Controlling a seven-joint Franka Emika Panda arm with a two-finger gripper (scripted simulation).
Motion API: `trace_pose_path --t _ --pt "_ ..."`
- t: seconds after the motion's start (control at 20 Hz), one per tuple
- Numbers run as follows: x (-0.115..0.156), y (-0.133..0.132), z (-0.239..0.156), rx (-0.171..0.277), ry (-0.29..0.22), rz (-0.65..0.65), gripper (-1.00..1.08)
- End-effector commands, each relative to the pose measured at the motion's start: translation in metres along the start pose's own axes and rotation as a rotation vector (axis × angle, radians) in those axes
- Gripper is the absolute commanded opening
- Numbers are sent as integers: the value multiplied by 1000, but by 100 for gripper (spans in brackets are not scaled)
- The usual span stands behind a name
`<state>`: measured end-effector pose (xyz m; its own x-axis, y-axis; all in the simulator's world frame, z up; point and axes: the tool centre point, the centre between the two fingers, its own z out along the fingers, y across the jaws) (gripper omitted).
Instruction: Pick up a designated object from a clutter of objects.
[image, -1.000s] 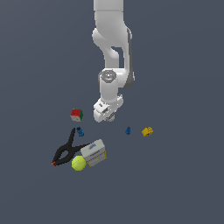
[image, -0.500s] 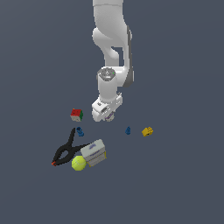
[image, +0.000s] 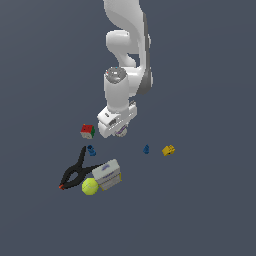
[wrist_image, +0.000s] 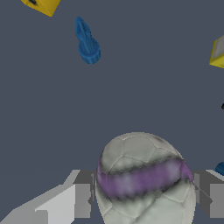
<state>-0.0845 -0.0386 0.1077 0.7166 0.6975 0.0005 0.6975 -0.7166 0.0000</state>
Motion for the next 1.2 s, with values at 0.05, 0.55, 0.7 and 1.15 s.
trace_pose_path --t 0.05,0.55,0.7,1.15 --pt "3 17 -28 -1 1 0 -100" --pt "13 68 -111 0 1 0 -100" --pt "16 84 -137 0 1 0 -100" --pt "25 127 -204 0 1 -1 -100"
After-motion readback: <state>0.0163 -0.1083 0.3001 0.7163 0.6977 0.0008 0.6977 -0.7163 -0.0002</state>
